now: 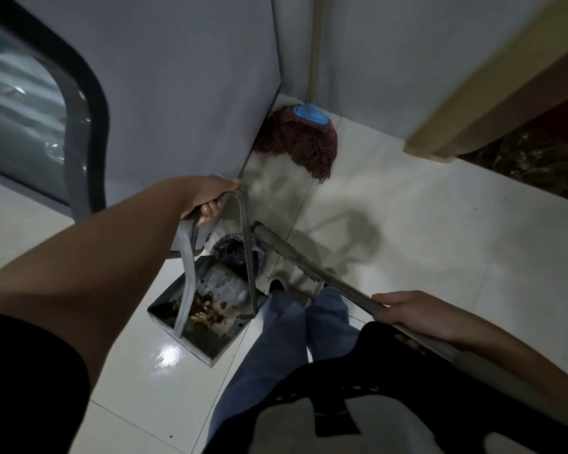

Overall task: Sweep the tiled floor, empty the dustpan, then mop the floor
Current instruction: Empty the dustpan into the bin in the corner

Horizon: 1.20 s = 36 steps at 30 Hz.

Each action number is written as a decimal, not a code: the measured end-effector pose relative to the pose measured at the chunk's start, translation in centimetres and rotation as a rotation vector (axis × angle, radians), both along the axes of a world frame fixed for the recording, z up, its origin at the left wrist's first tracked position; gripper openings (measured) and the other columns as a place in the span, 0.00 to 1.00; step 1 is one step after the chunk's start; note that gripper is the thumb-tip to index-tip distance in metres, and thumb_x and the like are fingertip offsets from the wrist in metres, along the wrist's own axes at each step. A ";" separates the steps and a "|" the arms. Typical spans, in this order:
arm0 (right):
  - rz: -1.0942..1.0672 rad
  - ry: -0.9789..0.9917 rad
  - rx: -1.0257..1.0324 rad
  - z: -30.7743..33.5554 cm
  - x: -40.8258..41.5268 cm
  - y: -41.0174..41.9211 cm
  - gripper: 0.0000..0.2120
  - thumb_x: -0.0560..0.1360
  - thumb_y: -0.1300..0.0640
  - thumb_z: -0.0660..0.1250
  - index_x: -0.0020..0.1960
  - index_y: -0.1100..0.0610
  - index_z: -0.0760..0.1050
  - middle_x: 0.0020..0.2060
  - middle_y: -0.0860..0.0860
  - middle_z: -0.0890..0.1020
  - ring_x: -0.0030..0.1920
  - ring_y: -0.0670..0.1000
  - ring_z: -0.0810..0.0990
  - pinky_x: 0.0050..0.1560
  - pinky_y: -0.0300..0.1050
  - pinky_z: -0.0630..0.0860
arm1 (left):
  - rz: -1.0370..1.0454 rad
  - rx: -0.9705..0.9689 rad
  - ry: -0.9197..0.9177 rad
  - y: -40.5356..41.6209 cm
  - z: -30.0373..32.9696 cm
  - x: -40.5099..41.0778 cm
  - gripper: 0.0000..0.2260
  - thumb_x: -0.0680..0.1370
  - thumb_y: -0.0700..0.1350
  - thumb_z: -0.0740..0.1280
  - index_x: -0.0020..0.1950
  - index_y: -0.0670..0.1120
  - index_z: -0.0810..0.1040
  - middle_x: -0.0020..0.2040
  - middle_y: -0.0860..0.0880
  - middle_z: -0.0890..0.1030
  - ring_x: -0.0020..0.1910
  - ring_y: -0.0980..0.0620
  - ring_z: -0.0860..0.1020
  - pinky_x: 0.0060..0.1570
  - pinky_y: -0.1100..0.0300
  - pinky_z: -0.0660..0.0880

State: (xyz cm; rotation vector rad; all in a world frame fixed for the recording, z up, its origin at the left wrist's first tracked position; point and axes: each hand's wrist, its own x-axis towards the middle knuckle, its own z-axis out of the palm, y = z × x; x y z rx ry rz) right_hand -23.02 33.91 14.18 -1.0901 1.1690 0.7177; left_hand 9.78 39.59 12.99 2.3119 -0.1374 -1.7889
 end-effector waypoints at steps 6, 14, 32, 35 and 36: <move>0.017 -0.015 0.022 0.5 2.0 0.8 0.06 0.74 0.65 0.61 0.38 0.59 0.70 0.18 0.49 0.68 0.16 0.46 0.66 0.19 0.33 0.63 | 0.010 0.010 0.020 -0.6 -0.4 1.6 0.22 0.80 0.57 0.56 0.30 0.47 0.60 0.15 0.53 0.61 0.12 0.60 0.58 0.14 0.71 0.55; 0.020 -0.011 0.001 1.1 3.8 1.8 0.06 0.74 0.65 0.61 0.39 0.59 0.70 0.22 0.52 0.69 0.17 0.47 0.67 0.20 0.34 0.64 | -0.027 0.010 0.060 -0.8 -2.0 2.2 0.20 0.80 0.56 0.57 0.33 0.46 0.63 0.16 0.53 0.60 0.12 0.59 0.57 0.15 0.73 0.55; -0.072 0.029 0.013 0.9 3.1 3.6 0.10 0.76 0.64 0.61 0.55 0.66 0.75 0.17 0.48 0.70 0.14 0.44 0.67 0.19 0.31 0.66 | -0.090 0.090 0.100 -3.7 -3.2 1.0 0.22 0.78 0.59 0.59 0.29 0.48 0.64 0.13 0.53 0.64 0.10 0.59 0.63 0.13 0.73 0.60; -0.076 0.007 0.022 0.8 2.7 3.5 0.09 0.76 0.64 0.60 0.53 0.66 0.74 0.17 0.48 0.70 0.14 0.44 0.67 0.19 0.32 0.65 | -0.118 0.089 0.067 -4.4 -3.0 0.9 0.20 0.78 0.59 0.60 0.33 0.47 0.64 0.14 0.53 0.63 0.10 0.59 0.62 0.13 0.72 0.60; -0.077 0.000 0.025 0.8 2.5 3.5 0.07 0.76 0.64 0.60 0.51 0.65 0.75 0.17 0.48 0.70 0.15 0.44 0.67 0.19 0.32 0.65 | -0.146 0.086 0.054 -4.7 -3.0 0.8 0.19 0.79 0.58 0.59 0.35 0.47 0.65 0.14 0.53 0.63 0.11 0.59 0.61 0.14 0.72 0.60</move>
